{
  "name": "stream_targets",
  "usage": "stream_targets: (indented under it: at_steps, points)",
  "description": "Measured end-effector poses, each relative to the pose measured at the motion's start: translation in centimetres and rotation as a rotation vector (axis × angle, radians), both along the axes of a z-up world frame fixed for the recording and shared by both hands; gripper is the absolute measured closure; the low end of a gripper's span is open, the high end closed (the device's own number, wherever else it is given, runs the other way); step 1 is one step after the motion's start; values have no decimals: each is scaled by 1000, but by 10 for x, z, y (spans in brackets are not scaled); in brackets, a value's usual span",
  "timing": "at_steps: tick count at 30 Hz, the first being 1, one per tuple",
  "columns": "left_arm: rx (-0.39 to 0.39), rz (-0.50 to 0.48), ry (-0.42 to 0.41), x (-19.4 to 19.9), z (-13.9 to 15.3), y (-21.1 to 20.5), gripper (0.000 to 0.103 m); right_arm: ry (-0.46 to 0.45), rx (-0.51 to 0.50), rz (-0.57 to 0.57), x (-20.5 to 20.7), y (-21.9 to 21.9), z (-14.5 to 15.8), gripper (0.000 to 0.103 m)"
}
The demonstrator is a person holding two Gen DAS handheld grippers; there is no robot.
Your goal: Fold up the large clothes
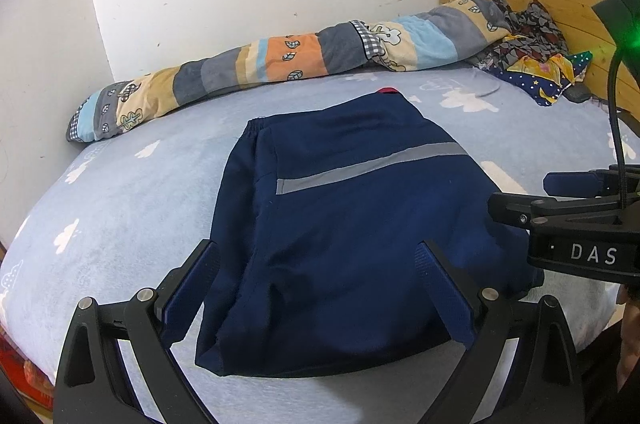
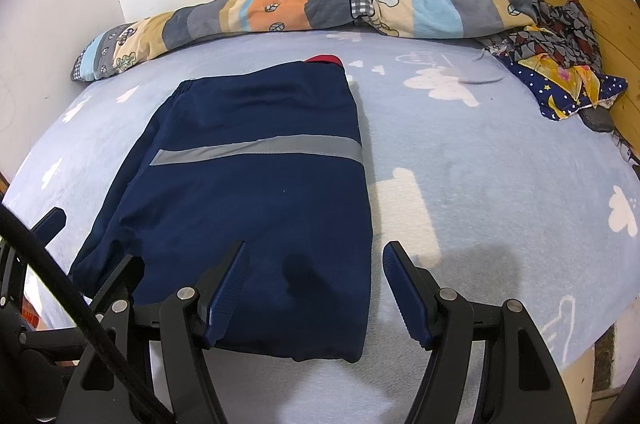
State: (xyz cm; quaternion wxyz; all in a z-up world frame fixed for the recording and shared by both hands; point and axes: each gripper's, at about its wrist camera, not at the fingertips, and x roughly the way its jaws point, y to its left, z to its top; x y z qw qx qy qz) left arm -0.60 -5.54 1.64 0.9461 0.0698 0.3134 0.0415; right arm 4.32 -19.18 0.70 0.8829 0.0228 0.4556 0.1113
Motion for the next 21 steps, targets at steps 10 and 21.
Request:
stream_targets:
  at_steps: [10,21]
  points:
    - [-2,9,-7,0,4,3,6,-1,3,-7,-1,-1,1,29]
    - [-8,22,-8,1,6,5,6,2,1,-6,-1,-2,1,29]
